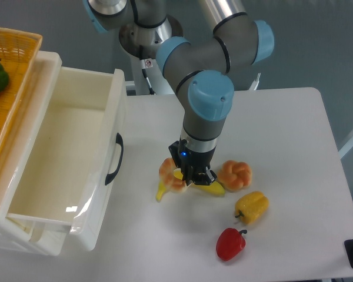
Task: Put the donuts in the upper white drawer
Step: 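Close the gripper on the ring donut beside the banana, then lift the donut and carry it over the open white drawer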
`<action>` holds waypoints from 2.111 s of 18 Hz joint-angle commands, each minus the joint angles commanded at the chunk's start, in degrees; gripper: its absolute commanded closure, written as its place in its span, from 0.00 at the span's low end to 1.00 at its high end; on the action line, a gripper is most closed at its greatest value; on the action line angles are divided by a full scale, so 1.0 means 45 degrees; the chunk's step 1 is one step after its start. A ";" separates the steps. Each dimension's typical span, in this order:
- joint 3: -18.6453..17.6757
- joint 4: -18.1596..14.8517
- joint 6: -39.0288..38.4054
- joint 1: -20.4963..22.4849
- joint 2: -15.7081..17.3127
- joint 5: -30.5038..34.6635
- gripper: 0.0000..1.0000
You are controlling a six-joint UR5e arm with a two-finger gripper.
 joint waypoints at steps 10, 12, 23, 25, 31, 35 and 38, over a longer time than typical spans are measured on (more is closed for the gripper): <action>0.0137 -0.0039 -0.2070 0.0176 0.0508 -0.0058 0.90; 0.0137 -0.0020 -0.2714 0.0176 0.0721 -0.0175 0.90; 0.0156 0.0058 -0.7089 0.0117 0.1874 -0.2595 0.89; 0.0156 0.0078 -0.7675 0.0156 0.2128 -0.3239 0.89; 0.0020 0.0039 -0.8927 -0.0096 0.2949 -0.4198 0.87; -0.0175 0.0039 -0.9396 -0.0761 0.3398 -0.4199 0.85; -0.0331 0.0039 -0.9495 -0.1423 0.3496 -0.4179 0.85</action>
